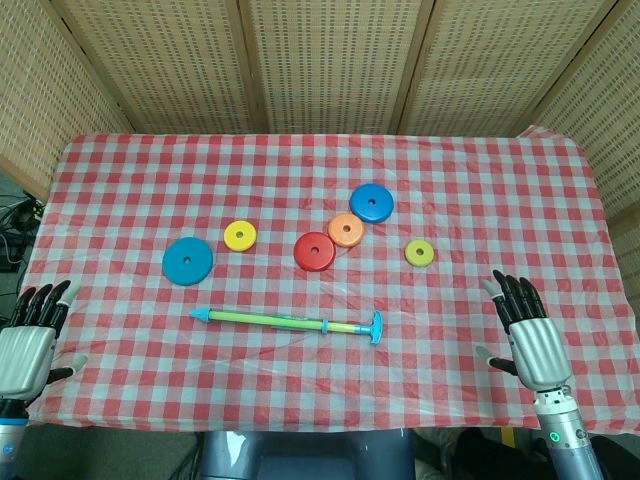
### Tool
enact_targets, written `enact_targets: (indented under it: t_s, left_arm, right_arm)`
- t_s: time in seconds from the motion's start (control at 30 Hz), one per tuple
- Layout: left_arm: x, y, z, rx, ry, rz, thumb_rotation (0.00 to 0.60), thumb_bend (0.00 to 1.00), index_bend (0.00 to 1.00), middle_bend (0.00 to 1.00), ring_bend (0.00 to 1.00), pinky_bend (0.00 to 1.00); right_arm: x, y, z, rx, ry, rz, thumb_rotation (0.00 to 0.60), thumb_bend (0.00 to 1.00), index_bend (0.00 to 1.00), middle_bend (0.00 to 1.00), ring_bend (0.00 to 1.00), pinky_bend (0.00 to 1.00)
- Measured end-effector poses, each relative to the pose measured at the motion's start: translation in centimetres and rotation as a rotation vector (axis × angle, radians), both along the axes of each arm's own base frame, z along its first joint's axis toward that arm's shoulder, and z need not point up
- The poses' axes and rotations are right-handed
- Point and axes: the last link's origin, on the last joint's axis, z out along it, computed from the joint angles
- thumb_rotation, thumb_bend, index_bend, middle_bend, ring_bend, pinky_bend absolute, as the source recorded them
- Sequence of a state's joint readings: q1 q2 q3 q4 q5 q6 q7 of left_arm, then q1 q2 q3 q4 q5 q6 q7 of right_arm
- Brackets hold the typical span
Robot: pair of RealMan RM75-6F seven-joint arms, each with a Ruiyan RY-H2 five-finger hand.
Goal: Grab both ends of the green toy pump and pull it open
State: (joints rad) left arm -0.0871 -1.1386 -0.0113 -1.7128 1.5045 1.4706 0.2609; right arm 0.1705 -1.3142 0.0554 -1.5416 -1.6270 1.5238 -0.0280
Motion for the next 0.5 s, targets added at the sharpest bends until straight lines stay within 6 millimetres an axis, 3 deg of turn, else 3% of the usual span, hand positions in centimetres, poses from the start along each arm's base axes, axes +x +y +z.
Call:
enact_targets:
  t_s: [0.5]
  left_arm:
    - [0.14,-0.07,0.06,0.009,-0.008,-0.005,0.6,0.05,0.0,0.0,0.0,0.0]
  right_arm:
    - [0.13,0.03,-0.15,0.014,-0.006,0.002,0.6,0.12,0.0,0.0,0.0,0.0]
